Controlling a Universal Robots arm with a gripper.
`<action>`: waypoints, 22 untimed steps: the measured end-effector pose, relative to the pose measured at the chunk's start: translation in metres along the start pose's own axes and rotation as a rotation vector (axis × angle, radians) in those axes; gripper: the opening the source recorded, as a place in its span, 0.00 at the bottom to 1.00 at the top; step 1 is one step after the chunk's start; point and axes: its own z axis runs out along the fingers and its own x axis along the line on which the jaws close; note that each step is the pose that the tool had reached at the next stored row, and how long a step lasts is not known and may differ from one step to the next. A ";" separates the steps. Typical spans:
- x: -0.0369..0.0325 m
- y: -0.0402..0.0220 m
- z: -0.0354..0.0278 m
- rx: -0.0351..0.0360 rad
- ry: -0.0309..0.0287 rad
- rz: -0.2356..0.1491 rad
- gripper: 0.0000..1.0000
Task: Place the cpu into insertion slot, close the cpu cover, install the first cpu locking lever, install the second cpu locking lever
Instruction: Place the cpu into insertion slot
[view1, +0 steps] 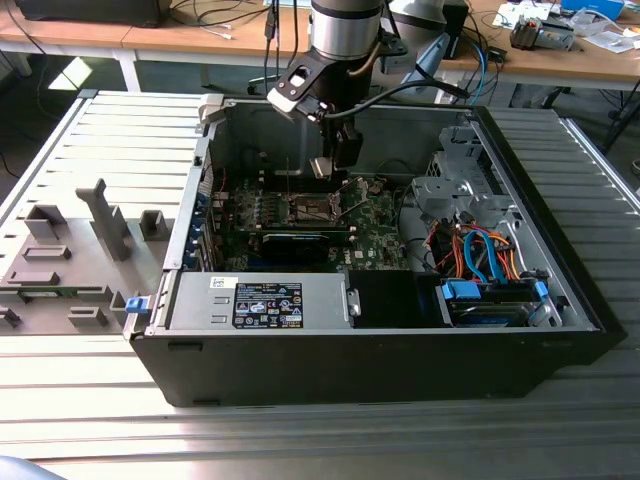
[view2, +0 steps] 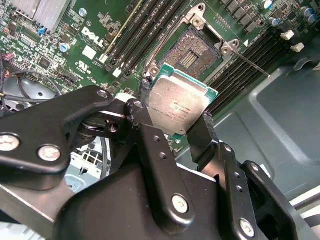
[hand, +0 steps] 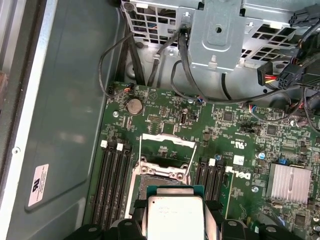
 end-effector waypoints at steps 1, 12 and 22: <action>0.0000 0.0000 0.0000 0.0000 -0.0001 0.002 0.54; 0.0000 0.0000 0.0002 -0.0002 -0.0008 0.020 0.54; 0.0000 0.0000 0.0004 -0.0004 -0.0016 0.040 0.54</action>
